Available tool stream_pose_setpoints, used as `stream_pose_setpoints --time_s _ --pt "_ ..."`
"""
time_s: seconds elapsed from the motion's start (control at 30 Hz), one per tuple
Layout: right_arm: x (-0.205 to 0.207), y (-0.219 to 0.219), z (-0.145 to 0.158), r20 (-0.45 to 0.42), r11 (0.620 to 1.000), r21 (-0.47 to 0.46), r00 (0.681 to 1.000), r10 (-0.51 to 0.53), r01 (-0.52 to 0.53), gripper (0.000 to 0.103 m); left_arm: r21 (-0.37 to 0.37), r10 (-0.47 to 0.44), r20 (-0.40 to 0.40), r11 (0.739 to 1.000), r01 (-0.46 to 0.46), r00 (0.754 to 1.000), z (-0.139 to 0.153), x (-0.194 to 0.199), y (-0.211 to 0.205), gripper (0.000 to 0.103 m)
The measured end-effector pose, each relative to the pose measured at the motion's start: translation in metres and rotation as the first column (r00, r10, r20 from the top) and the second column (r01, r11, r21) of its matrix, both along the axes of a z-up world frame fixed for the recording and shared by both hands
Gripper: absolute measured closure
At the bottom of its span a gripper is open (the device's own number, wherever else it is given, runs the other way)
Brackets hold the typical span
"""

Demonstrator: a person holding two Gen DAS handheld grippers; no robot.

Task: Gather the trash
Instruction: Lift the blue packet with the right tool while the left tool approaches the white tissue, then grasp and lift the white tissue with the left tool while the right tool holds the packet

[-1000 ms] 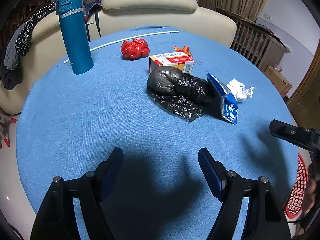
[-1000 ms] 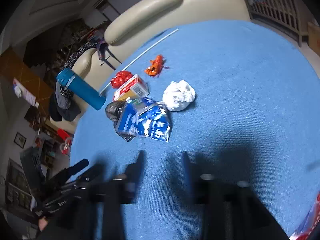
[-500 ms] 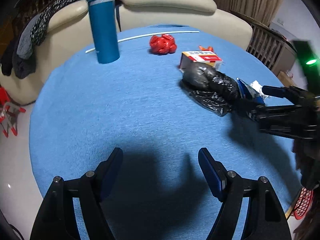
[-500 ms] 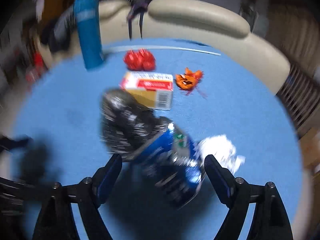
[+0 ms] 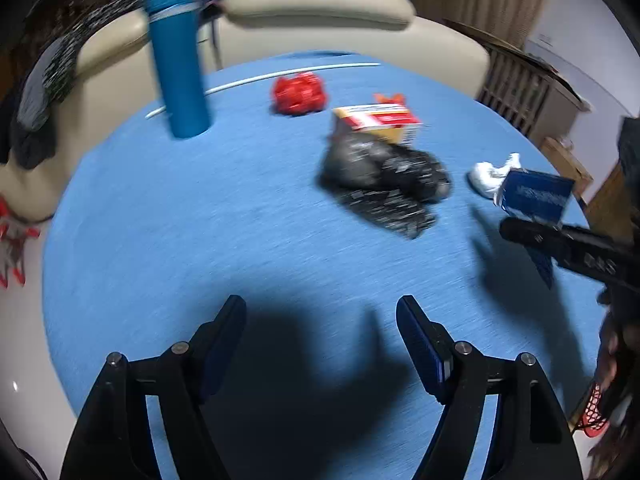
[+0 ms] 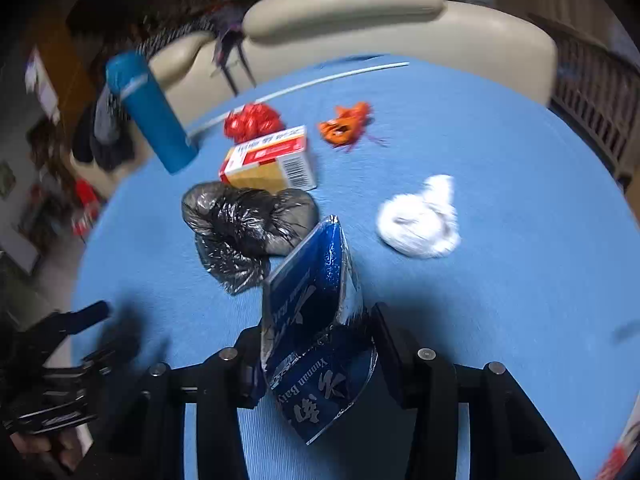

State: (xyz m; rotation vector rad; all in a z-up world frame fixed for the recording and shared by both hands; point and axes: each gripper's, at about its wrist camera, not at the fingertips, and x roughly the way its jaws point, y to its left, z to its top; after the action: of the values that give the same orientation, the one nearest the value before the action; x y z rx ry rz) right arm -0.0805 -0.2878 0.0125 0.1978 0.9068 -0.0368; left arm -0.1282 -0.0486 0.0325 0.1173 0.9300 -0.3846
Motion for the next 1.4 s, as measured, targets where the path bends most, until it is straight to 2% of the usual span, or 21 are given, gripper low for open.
stream_pose_setpoints --time_s 0.2,0.43,0.6,0.67,0.7,0.73,0.8,0.93,1.13,1.4 --pt "-0.050 -0.031 0.008 0.067 0.991 0.096 0.993 -0.101 0.094 0.055 0.013 -0.122 0.006 0.992 0.122 0.993 0.012 0.014 -0.070 0.025" --pt "-0.095 -0.073 0.017 0.117 0.966 0.163 0.968 -0.222 0.202 0.055 0.039 -0.280 0.014 0.959 0.280 0.960 0.019 0.043 -0.186 0.021" --pt "-0.121 -0.094 0.023 0.136 0.951 0.186 0.952 -0.275 0.248 0.055 0.137 -0.265 -0.009 0.955 0.264 0.964 -0.004 0.075 -0.232 0.021" --pt "-0.124 -0.098 0.024 0.139 0.946 0.196 0.948 -0.287 0.258 0.055 0.137 -0.264 -0.041 0.954 0.267 0.964 -0.012 0.081 -0.234 0.021" --pt "-0.125 -0.100 0.024 0.139 0.945 0.199 0.947 -0.290 0.260 0.055 0.122 -0.267 -0.062 0.954 0.273 0.962 -0.015 0.083 -0.233 0.031" --pt "-0.125 -0.100 0.024 0.140 0.944 0.200 0.946 -0.292 0.262 0.055 0.110 -0.275 -0.077 0.953 0.282 0.958 -0.016 0.083 -0.233 0.058" --pt "-0.124 -0.101 0.023 0.140 0.943 0.204 0.946 -0.293 0.262 0.055 0.124 -0.271 -0.056 0.953 0.276 0.961 -0.013 0.078 -0.230 0.059" --pt "-0.122 -0.096 0.024 0.145 0.945 0.201 0.946 -0.288 0.257 0.055 0.090 -0.275 -0.035 0.956 0.278 0.961 -0.002 0.059 -0.210 0.060" --pt "-0.120 -0.081 0.025 0.148 0.951 0.186 0.950 -0.276 0.248 0.055 0.046 -0.235 0.013 0.971 0.234 0.972 0.017 0.025 -0.164 0.060" --pt "-0.114 -0.042 0.032 0.162 0.963 0.178 0.959 -0.231 0.202 0.055 0.062 -0.164 0.037 0.985 0.161 0.986 0.022 0.008 -0.107 0.060"
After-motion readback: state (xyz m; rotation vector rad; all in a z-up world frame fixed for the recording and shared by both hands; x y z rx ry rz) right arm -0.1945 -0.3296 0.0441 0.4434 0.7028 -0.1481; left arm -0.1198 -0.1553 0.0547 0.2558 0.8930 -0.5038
